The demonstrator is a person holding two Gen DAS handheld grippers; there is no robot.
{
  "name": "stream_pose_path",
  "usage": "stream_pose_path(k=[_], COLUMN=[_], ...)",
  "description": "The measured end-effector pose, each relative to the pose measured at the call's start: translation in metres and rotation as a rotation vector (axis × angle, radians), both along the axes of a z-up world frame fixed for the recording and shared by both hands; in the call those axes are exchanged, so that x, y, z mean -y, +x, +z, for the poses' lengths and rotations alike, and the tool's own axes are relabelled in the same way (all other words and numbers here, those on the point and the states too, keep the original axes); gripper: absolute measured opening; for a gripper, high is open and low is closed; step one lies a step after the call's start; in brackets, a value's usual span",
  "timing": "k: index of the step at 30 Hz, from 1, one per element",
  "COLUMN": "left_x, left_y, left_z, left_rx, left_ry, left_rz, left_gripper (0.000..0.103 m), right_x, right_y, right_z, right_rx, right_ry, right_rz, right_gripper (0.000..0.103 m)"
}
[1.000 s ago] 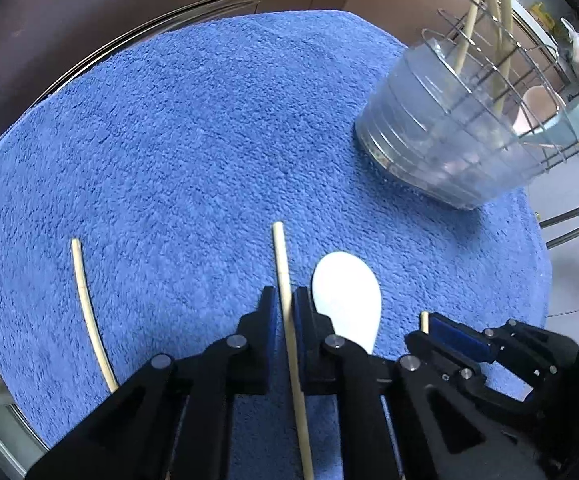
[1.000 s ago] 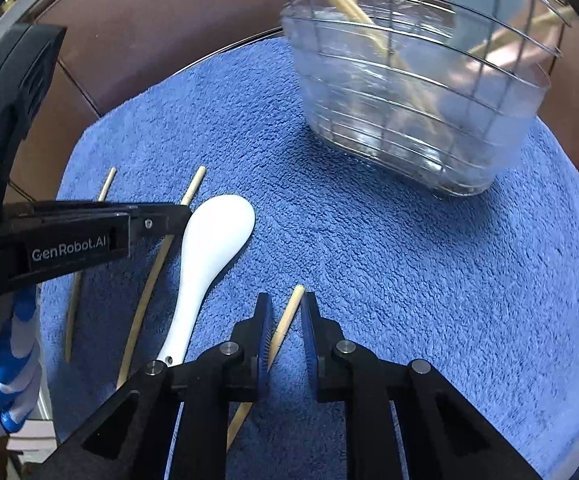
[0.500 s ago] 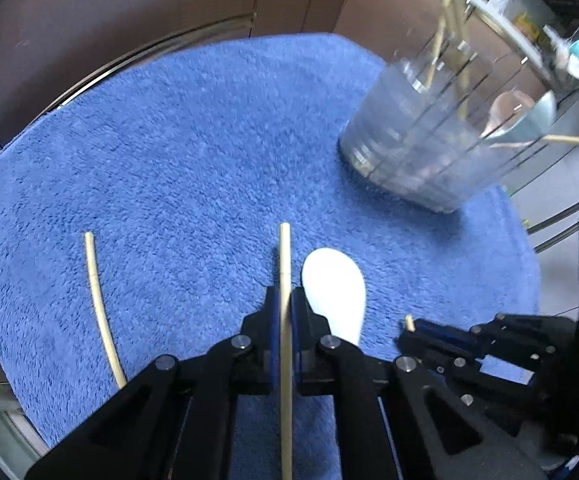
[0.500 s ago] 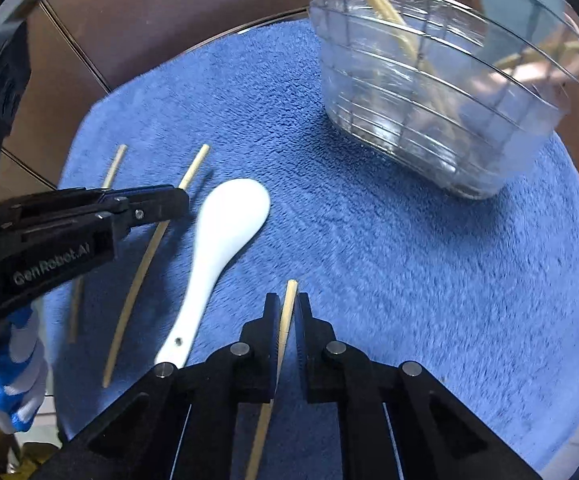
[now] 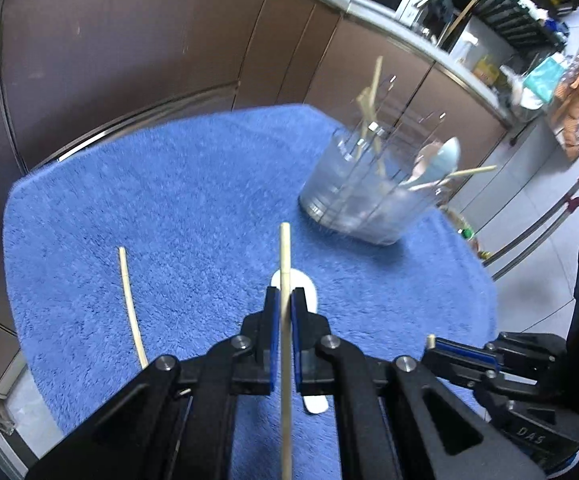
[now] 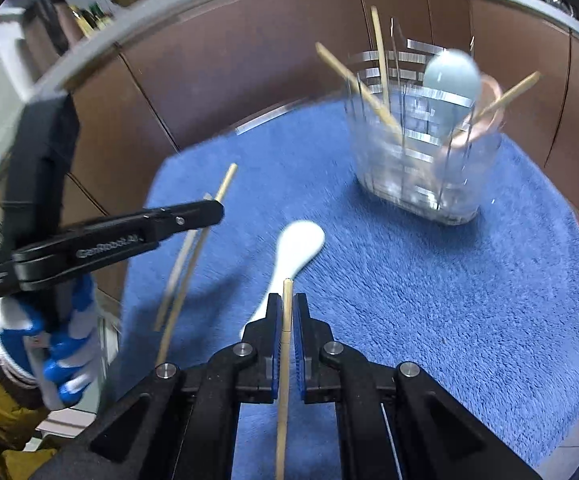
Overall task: Organize utensils
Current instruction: 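Lift both chopsticks over the holder and open both tools to drop them in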
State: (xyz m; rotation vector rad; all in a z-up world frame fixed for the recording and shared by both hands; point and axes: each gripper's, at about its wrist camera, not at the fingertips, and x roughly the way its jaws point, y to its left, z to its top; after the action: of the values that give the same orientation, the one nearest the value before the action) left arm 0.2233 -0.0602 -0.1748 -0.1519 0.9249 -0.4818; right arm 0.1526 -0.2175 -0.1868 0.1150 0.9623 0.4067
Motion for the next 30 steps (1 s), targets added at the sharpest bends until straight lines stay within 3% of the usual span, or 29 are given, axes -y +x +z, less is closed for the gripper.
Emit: stream_pose_path(k=[5, 10, 18, 22, 30], left_x=[-0.001, -0.005, 0.021, 0.033, 0.064], left_y=[-0.013, -0.017, 0.011, 0.031, 0.078], left_z=[0.028, 0.068, 0.126, 0.151, 0.184], left_rx=[0.079, 0.169, 0.3, 0.352, 0.459], left_ry=[-0.041, -0.08, -0.16, -0.204, -0.273], left_rz=[0.012, 0.022, 0.022, 0.024, 0.067], left_gripper=[0.005, 0.005, 0.005, 0.005, 0.005], right_x=[0.016, 0.033, 0.048, 0.056, 0.077], right_y=[-0.02, -0.02, -0.001, 0.015, 0.046], right_z=[0.032, 0.078, 0.149, 0.171, 0.186], right_rx=[0.112, 0.285, 0.554, 0.627, 0.699], right_ry=[0.045, 0.067, 0.052, 0.058, 0.079], right_rz=[-0.027, -0.079, -0.147, -0.166, -0.2], right_gripper=[0.006, 0.006, 0.006, 0.006, 0.006])
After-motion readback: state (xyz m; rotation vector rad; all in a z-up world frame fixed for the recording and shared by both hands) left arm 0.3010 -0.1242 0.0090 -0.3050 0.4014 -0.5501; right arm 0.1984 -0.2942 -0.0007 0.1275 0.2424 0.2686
